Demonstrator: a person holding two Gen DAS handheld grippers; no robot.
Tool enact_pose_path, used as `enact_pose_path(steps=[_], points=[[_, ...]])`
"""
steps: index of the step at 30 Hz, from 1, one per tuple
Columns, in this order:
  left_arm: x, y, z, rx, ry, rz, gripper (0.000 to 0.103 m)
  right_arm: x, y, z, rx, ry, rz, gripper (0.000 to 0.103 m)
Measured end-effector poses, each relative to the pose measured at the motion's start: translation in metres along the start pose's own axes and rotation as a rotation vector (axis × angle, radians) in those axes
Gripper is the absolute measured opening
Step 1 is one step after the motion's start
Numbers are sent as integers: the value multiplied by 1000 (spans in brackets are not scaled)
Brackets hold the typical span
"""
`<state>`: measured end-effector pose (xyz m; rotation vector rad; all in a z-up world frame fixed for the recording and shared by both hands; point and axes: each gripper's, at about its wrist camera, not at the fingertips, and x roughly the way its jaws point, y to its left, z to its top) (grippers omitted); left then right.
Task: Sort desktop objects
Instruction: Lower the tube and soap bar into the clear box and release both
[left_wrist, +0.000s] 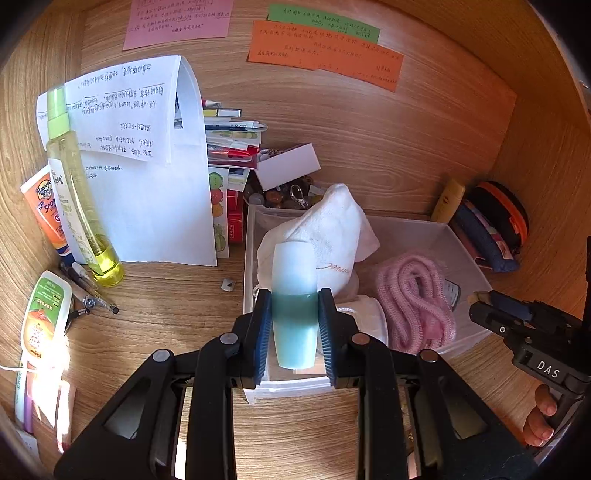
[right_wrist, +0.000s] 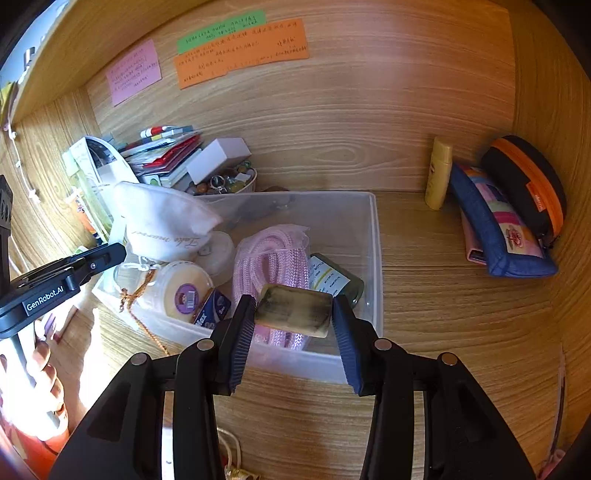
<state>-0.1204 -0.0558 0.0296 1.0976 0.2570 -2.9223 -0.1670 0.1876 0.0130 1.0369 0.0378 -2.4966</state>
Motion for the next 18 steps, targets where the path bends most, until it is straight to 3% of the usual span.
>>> enact_pose_path(steps=[18], points=[[5,-7,-7,37,-1,-8,24,26,3,2,-16,54,-15,40]])
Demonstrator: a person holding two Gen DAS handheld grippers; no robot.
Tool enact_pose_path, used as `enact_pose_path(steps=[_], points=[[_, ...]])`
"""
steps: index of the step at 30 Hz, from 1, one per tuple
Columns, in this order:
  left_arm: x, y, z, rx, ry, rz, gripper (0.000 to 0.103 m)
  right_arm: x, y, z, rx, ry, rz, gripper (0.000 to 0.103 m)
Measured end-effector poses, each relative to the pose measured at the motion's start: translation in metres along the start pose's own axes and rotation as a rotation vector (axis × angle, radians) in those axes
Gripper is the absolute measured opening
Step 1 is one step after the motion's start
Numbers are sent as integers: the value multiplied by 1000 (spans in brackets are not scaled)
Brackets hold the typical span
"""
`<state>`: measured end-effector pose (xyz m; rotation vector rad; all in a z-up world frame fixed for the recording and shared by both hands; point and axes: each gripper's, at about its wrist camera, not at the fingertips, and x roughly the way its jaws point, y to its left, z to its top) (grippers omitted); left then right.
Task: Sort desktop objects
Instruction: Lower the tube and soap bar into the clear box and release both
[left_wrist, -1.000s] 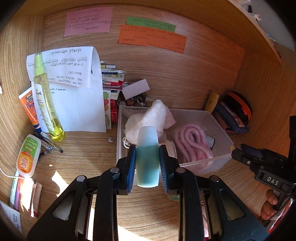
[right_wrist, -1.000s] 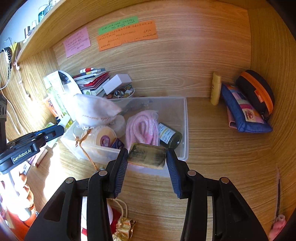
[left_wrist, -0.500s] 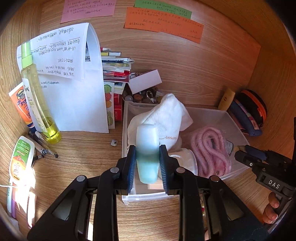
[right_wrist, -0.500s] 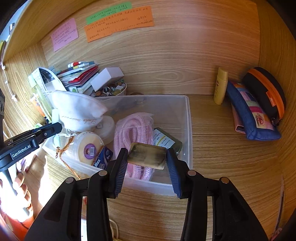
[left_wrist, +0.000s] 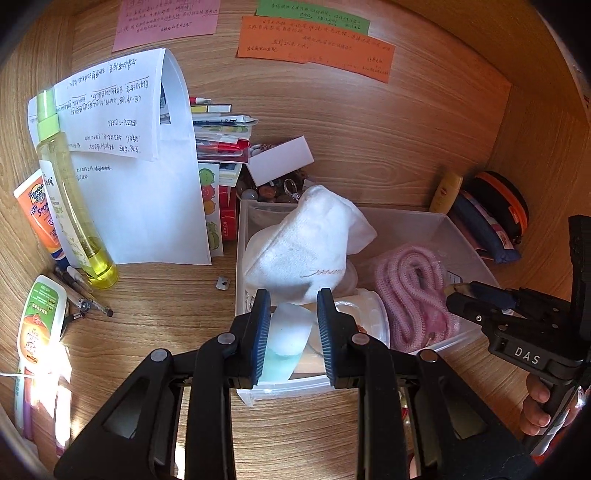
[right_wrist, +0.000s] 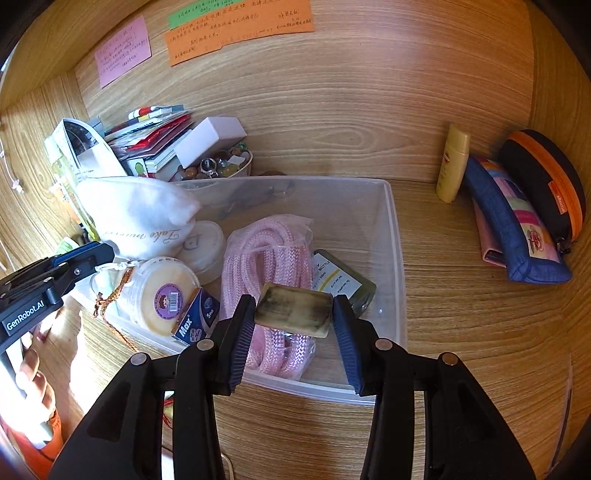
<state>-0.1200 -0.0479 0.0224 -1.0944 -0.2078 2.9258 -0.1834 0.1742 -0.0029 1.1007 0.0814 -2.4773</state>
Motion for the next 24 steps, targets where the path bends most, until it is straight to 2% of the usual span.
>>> enact_pose_path(steps=[5,9,13,15,17,19,24], points=[[-9,-4,-1,18,-12,-3,24,-2,0,0,-2,2,-10,43],[-17,-5,-4,21,-17,-7,24,-10,2,-2,-3,-15,-16,56],[-28,-6,-9,22,-32,-3,35,-22,3,-6,-2,-35,-17,69],[-35,-9,-11,30,-41,-1,35,-27,4,-9,-1,-44,-18,70],[-40,-11,-14,35,-46,-1,40,-32,4,-12,0,-44,-14,71],[-46,-13,-17,43,-56,4,51,-36,4,-16,-1,-48,-5,73],[-61,-23,-30,74,-70,12,62,-55,10,-29,-27,-78,-28,79]])
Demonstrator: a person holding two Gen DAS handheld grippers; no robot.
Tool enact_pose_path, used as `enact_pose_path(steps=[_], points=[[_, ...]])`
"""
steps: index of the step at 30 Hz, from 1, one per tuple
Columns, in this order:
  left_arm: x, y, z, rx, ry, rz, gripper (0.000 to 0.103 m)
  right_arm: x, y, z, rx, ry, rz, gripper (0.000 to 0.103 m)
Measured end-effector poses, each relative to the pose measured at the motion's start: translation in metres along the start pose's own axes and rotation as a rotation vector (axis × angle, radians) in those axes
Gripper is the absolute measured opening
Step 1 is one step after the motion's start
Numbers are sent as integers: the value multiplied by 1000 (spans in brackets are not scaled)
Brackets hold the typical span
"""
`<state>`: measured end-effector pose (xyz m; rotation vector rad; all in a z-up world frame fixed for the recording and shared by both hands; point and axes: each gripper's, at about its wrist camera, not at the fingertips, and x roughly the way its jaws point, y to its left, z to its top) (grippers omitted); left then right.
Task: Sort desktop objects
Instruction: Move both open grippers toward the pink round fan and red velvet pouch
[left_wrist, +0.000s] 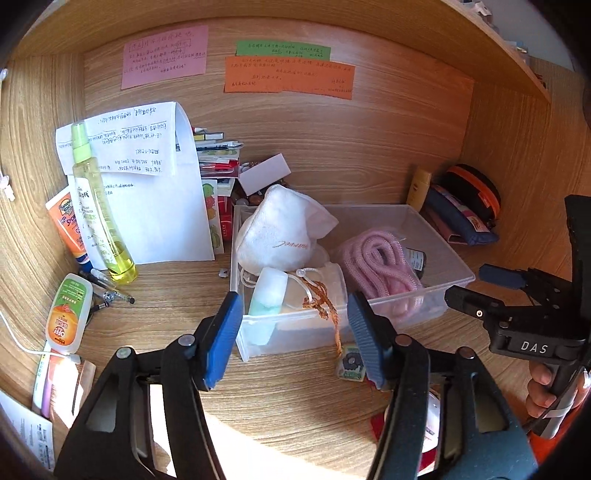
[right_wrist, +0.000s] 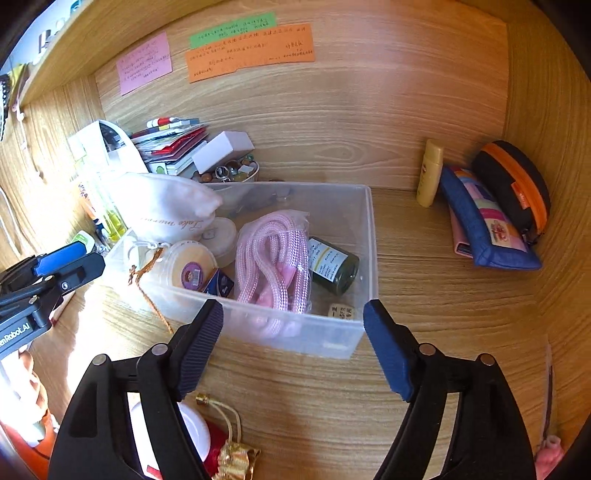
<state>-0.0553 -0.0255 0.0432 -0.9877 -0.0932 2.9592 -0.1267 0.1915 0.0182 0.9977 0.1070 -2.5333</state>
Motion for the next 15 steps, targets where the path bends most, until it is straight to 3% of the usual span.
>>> enact_pose_path(steps=[9,15], points=[[-16,-22,-27,50,14,23,82,-23,-1,-25,7,-2,16,80],[-19,-32,-46,96,63,29,84,-31,-4,-45,28,19,32,81]])
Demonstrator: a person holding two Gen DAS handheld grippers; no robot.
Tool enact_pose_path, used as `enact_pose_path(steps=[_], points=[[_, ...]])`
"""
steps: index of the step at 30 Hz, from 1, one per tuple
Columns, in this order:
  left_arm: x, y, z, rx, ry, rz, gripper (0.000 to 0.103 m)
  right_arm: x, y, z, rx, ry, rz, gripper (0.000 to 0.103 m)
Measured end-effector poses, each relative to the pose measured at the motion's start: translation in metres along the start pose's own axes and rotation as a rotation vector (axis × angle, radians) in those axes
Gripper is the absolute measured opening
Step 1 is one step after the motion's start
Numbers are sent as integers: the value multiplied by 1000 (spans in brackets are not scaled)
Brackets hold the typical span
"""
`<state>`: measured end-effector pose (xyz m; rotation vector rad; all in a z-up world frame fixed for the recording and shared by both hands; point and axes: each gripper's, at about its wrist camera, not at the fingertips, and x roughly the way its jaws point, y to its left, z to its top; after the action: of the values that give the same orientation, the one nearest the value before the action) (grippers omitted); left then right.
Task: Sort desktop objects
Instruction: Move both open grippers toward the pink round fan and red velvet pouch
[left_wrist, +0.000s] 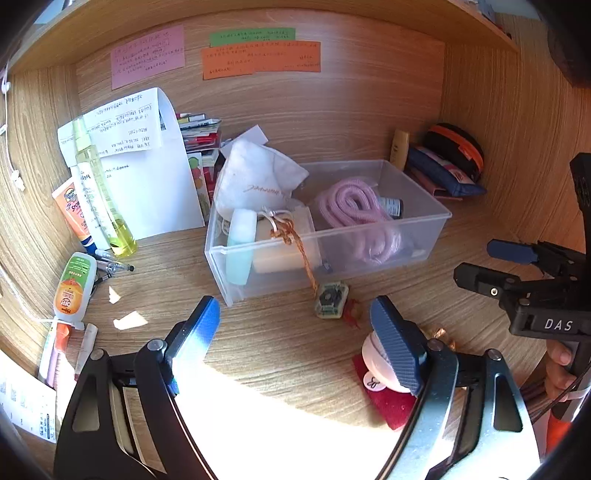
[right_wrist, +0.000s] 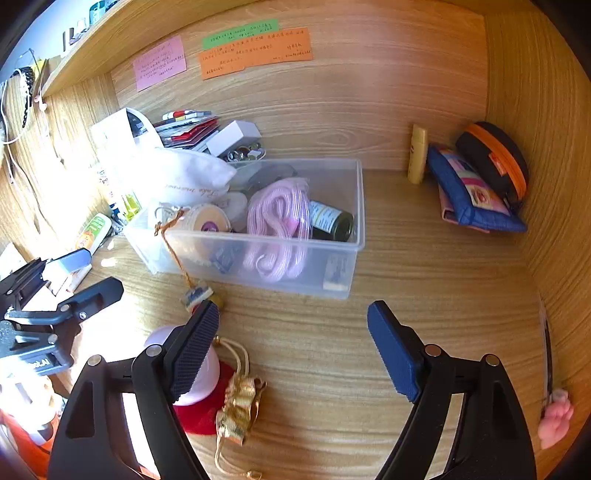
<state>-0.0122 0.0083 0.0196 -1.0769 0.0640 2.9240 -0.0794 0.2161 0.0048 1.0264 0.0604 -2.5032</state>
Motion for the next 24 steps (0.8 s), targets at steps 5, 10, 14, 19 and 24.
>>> enact_pose_path(steps=[5,10,14,19,24], points=[[-7,-3,-20,26,42,-34,89,-2,-3,-19,27,26,12,81],[-9,-11,-38,35,80,-79,92,-2,-6,-33,38,52,5,81],[1,-27,-46,80,119,-100,92,-6,-9,-40,36,55,-10,81],[19,-46,-44,122,149,-133,92,-11,-16,-44,52,58,-17,81],[38,-62,-35,144,161,-149,92,-14,-24,-47,65,63,-28,81]])
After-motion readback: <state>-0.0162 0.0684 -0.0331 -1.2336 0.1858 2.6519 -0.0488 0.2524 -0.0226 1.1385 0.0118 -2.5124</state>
